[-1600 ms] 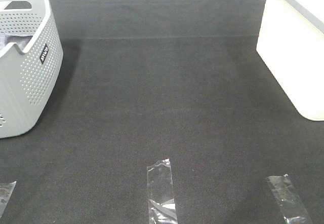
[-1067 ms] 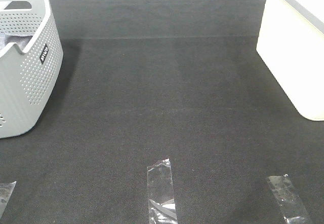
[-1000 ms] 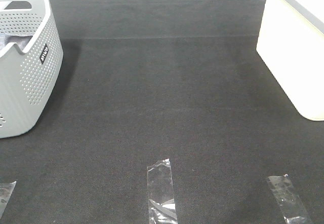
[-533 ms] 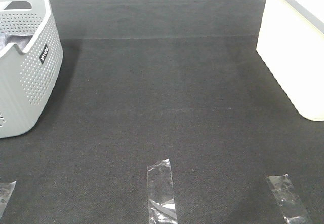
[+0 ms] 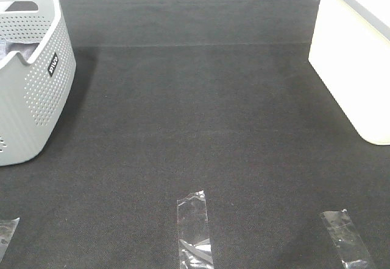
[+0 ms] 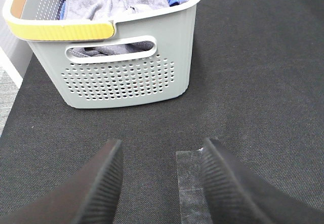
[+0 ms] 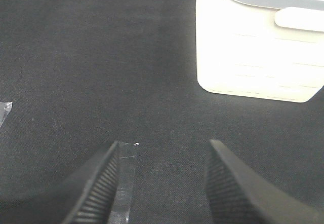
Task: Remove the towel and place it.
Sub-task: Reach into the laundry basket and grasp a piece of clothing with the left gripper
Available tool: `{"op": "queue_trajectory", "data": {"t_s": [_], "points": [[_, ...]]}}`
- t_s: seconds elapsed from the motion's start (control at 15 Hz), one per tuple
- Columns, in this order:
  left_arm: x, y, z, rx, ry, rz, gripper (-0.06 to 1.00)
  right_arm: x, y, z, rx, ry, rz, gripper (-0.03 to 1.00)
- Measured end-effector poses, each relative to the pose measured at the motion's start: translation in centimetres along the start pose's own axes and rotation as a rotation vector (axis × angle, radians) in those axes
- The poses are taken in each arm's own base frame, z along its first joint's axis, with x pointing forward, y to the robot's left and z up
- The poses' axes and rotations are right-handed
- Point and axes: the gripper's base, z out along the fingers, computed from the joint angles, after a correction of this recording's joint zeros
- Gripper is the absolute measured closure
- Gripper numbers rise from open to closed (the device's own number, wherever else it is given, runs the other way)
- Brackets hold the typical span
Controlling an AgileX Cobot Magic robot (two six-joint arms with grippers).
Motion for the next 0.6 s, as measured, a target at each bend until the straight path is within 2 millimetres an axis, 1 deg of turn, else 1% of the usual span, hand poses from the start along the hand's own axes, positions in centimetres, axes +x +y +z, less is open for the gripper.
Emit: {"op": "queue_trajectory", "data": {"t_s": [0.6], "points": [[0.00, 0.00, 0.00, 0.000, 0.000, 0.000, 0.47, 0.00, 0.00, 0.00, 0.000, 0.000, 0.000, 0.47]]}}
